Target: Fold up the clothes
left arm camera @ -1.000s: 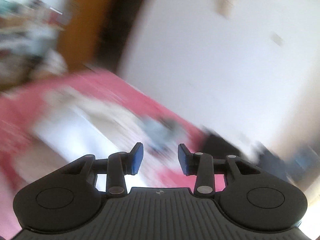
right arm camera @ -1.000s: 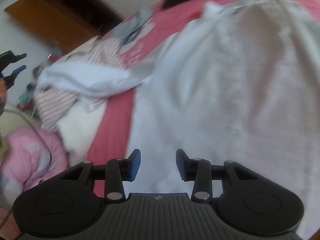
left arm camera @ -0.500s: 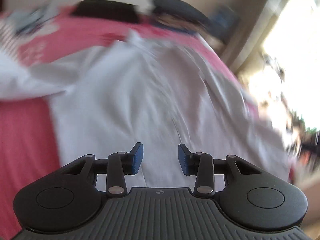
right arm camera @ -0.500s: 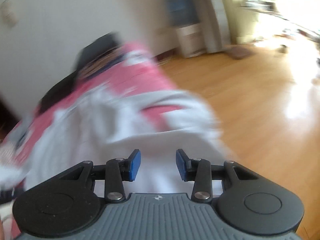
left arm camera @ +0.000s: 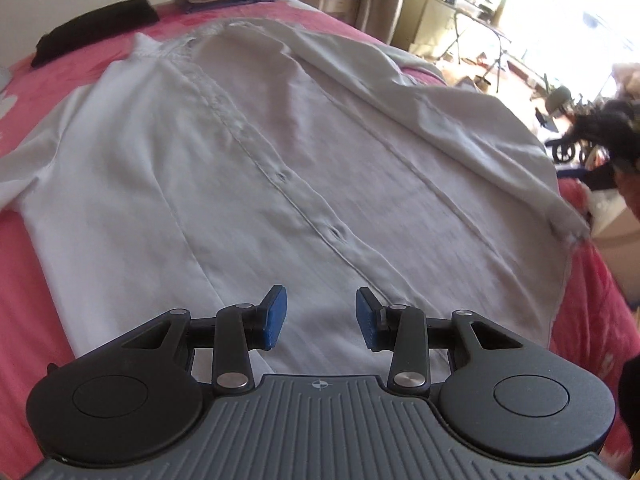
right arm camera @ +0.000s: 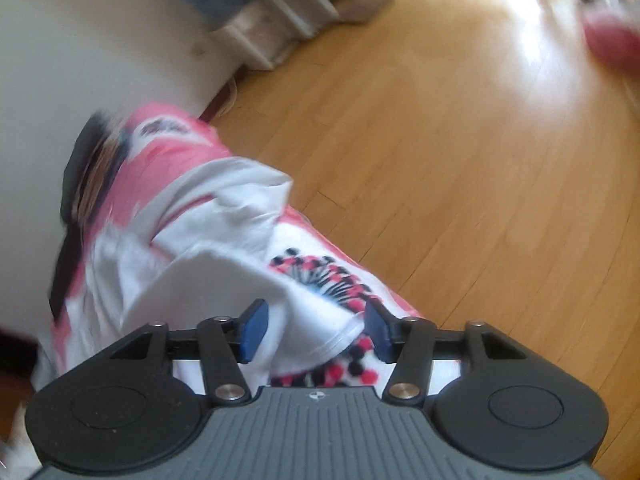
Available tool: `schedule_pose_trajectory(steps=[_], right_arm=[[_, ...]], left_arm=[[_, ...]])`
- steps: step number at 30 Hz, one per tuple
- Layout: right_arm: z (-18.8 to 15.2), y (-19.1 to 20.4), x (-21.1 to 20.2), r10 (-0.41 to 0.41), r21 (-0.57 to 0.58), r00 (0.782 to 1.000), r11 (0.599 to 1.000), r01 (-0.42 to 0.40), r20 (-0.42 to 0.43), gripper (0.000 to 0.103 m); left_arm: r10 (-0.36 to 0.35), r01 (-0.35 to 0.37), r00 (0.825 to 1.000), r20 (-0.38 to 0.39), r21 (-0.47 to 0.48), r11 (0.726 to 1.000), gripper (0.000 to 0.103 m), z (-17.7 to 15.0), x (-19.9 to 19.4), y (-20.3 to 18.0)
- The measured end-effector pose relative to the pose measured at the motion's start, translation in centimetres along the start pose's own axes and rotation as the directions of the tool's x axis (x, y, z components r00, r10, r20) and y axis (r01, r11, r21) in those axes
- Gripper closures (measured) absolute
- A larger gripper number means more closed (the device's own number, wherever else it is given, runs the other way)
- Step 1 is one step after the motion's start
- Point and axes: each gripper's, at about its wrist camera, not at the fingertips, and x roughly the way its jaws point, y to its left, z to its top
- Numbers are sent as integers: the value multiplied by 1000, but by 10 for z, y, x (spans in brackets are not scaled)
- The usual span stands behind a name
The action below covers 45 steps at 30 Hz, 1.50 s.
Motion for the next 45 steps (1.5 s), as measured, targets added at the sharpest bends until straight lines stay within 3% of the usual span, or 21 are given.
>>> schedule_pose_trajectory(steps=[2,5,6,7,9,14,17,18,20,22,25,27,28,30,35,38,39,41,44,45], right_arm=[[6,-14,10,44,78,999,996,-42,-25,43],[3,-13,20,84,64,995,995,-81,-57,49],[1,-9,20,99,47,994,994,-97,-55,62],[-1,-6,19,115,33,992,993,-114,-50,82],[-3,1,13,126,7,992,992,-126,-22,97],[-8,30,-24,165,-125,980,981,-151,114,102],[-19,72,-47,254,-315,959,927,-204,125,102],[-27,90,-50,292,-398,953,886,-237,84,102],[-46,130,-54,354,-562,935,768,-307,-27,102],[-77,167,-53,349,-714,919,595,-369,-184,102],[-139,202,-38,221,-845,894,300,-443,-390,100],[-177,210,-21,122,-862,879,175,-475,-460,97],[-192,209,-11,72,-858,871,146,-492,-486,91],[-215,205,4,-9,-844,850,125,-522,-527,81],[-239,188,8,-103,-811,806,123,-571,-583,80],[-230,184,-1,-72,-825,828,167,-540,-557,71],[-225,182,-3,-52,-831,841,199,-520,-538,67],[-216,182,-3,-7,-837,867,268,-478,-498,67],[-209,189,4,57,-833,890,329,-445,-453,67],[-213,193,6,70,-843,896,315,-437,-438,67]], left_arm=[[18,-17,1000,-16,26,1000,65,-2,4,-3],[50,-49,997,-58,14,999,65,-5,8,-2],[58,-58,996,-73,1,998,65,-5,10,-1],[58,-60,995,-85,-17,998,65,-6,12,2],[51,-56,994,-99,-51,997,65,-7,13,6],[22,-37,993,-115,-130,991,65,-12,17,18],[10,-28,994,-113,-161,987,65,-13,17,23],[7,-26,994,-113,-169,985,65,-14,16,24],[3,-23,994,-111,-185,983,65,-14,14,26],[10,-31,994,-108,-193,981,65,-15,11,28],[23,-43,995,-100,-207,977,65,-15,5,33],[32,-51,996,-88,-223,974,65,-14,-1,36],[34,-52,996,-80,-232,971,65,-13,-4,38],[32,-44,998,-54,-254,966,65,-11,-9,42],[-5,8,1000,10,-293,956,65,-6,-17,49],[-47,54,998,30,-297,953,65,-5,-15,46],[-55,60,998,28,-293,954,65,-5,-13,44],[-69,72,997,23,-286,955,65,-4,-8,40],[-71,68,997,2,-292,954,65,-4,-3,37],[-68,63,998,-7,-297,953,65,-5,-2,37]])
